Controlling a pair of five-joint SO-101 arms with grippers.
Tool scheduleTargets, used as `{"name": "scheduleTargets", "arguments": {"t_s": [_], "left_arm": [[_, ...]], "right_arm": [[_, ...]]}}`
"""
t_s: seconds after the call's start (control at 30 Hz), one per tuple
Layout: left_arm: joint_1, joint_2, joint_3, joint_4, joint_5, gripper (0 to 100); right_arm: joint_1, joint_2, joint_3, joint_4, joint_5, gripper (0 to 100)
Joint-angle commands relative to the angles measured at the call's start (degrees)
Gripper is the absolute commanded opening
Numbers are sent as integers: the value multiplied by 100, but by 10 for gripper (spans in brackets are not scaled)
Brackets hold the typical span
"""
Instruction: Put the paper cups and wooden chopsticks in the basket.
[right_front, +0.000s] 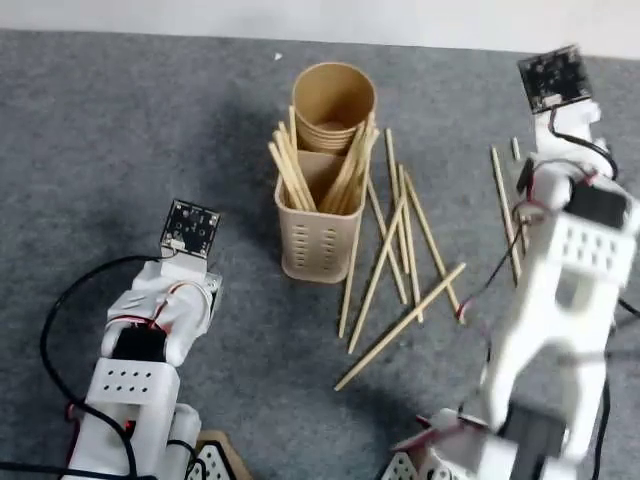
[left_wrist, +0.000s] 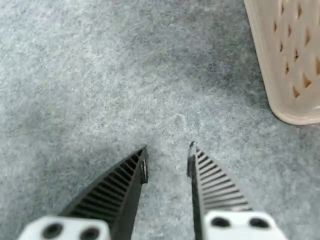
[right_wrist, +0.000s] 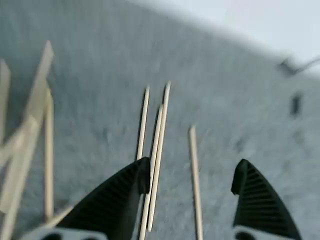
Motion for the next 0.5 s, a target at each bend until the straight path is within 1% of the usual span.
{"name": "scheduleTargets", "arguments": {"t_s": [0.0, 0.13, 0.47], "left_arm": [[57, -48, -22, -114, 26, 147], [57, -48, -22, -114, 26, 147], [84, -48, 22, -114, 26, 147]], "right_arm": [[321, 1156, -101, -541, 158, 264], [418, 2026, -101, -998, 158, 264], [426, 3029, -101, -1560, 158, 264]]}}
